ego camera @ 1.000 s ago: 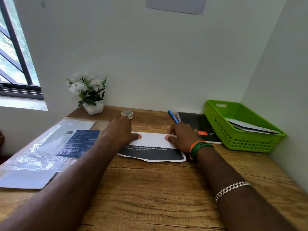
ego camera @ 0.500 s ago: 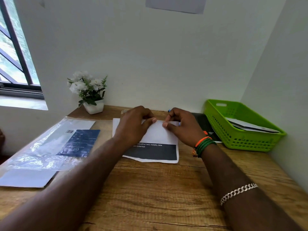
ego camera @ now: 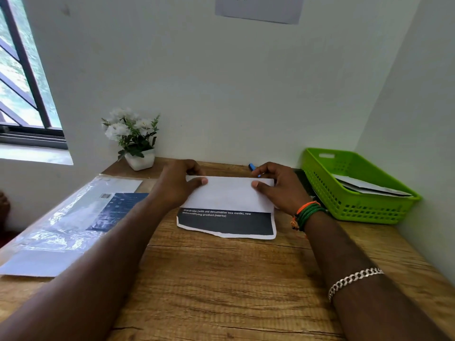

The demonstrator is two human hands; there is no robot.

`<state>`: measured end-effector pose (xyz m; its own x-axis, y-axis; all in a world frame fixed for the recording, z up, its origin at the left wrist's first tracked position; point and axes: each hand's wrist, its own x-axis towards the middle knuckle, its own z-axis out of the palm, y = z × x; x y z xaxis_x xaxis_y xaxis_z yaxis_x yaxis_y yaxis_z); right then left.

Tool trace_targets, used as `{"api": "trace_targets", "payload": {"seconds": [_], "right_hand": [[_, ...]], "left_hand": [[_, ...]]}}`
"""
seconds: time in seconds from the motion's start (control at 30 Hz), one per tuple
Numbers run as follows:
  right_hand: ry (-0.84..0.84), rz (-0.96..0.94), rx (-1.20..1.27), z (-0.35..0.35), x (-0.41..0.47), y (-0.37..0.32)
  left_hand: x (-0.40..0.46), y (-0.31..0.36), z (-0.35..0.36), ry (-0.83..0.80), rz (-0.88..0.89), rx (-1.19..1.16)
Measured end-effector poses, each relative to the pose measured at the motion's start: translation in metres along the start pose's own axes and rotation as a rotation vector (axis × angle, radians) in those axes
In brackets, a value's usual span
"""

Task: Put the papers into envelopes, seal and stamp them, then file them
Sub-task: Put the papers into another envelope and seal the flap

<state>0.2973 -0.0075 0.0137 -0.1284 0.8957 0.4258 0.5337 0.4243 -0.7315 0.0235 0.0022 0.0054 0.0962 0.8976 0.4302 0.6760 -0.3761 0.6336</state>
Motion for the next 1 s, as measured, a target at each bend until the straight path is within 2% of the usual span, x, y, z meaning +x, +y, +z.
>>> {"api": "trace_targets", "payload": {"seconds": [0.13,0.4,0.57,0.7,1.0], "right_hand": [[-0.004,0.018,-0.034,0.003,-0.002,-0.004],[0.113,0.136,-0.066,-0.018,-0.001,0.01],[0.102,0.078,0.004,-0.018,-0.004,0.005],[0.055,-0.019,-0.097,-0.012,-0.007,-0.004],[-0.106,-0.164,-0.226,-0.006,-0.014,-0.023]], "left_hand": [[0.0,0.001,0.001,0.025,-0.006,0.01],[0.0,0.001,-0.004,0.042,-0.012,0.002],[-0.001,0.004,-0.005,0.047,0.055,-0.013],[-0.004,0.01,-0.008,0.075,0.105,-0.009],[-0.009,0.015,-0.011,-0.147,0.112,0.045]]}}
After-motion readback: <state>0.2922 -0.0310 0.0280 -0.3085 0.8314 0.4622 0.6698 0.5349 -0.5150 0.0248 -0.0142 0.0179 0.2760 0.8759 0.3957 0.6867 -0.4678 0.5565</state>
